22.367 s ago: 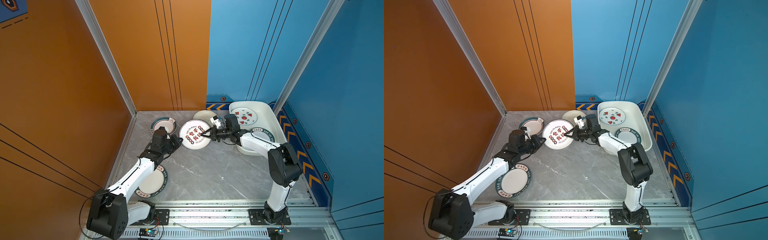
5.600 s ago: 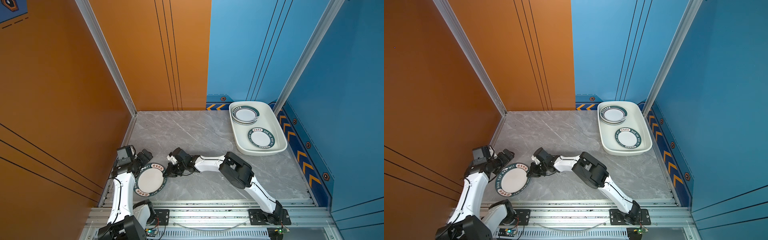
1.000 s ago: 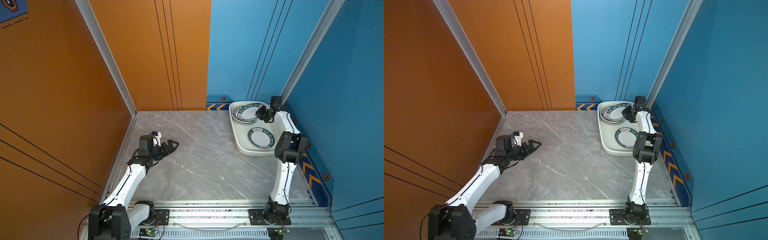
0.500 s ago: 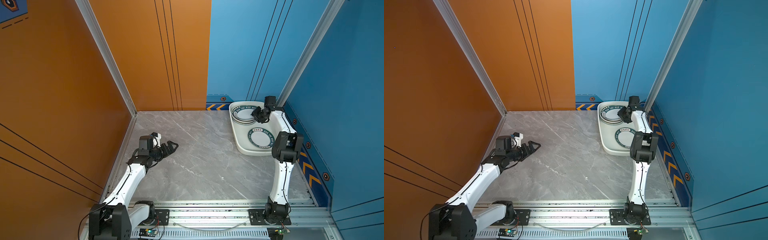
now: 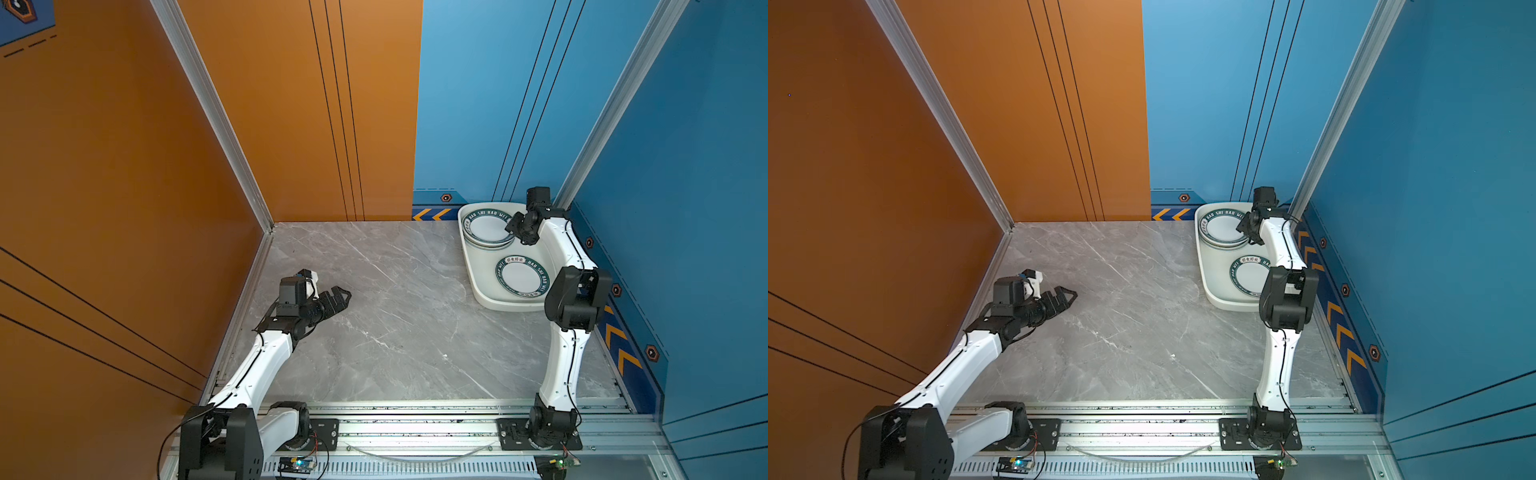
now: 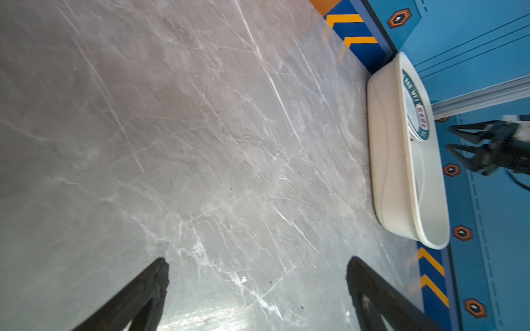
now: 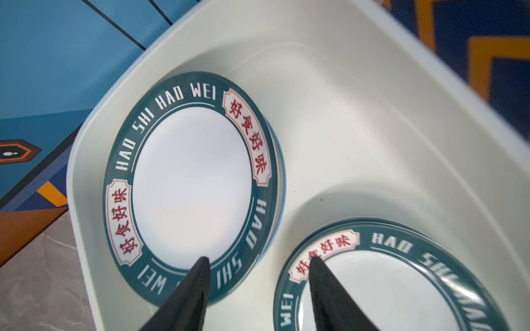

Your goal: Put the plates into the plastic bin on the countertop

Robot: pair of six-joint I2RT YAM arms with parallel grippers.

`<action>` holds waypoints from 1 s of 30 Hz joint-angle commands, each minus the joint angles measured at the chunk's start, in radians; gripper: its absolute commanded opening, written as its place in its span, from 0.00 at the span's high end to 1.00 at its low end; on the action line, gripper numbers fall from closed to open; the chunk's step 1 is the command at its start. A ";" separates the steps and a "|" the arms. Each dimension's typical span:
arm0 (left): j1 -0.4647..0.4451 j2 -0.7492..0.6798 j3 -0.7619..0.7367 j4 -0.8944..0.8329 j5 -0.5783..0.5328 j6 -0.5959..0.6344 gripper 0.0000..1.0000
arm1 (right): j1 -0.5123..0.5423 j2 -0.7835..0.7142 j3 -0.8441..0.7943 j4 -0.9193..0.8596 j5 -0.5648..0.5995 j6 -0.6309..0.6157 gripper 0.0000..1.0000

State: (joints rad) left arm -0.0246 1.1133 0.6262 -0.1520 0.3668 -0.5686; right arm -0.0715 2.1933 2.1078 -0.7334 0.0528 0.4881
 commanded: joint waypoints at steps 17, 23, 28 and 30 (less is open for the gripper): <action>-0.014 -0.075 -0.303 0.650 -0.716 0.360 0.02 | 0.158 -0.932 -1.276 0.616 0.239 -0.283 0.00; -0.011 0.111 -0.321 0.838 -0.708 0.468 0.02 | 0.141 -1.031 -1.759 1.335 0.176 -0.401 0.00; 0.014 0.313 -0.301 1.049 -0.581 0.521 0.02 | 0.153 -0.825 -1.762 1.517 0.214 -0.446 0.00; 0.012 0.431 -0.284 1.119 -0.566 0.525 0.02 | 0.142 -0.757 -1.760 1.581 0.218 -0.430 0.00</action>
State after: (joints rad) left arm -0.0196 1.4487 0.3187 0.7921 -0.2653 -0.0963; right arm 0.0700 1.3628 0.3653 0.6952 0.2592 0.1070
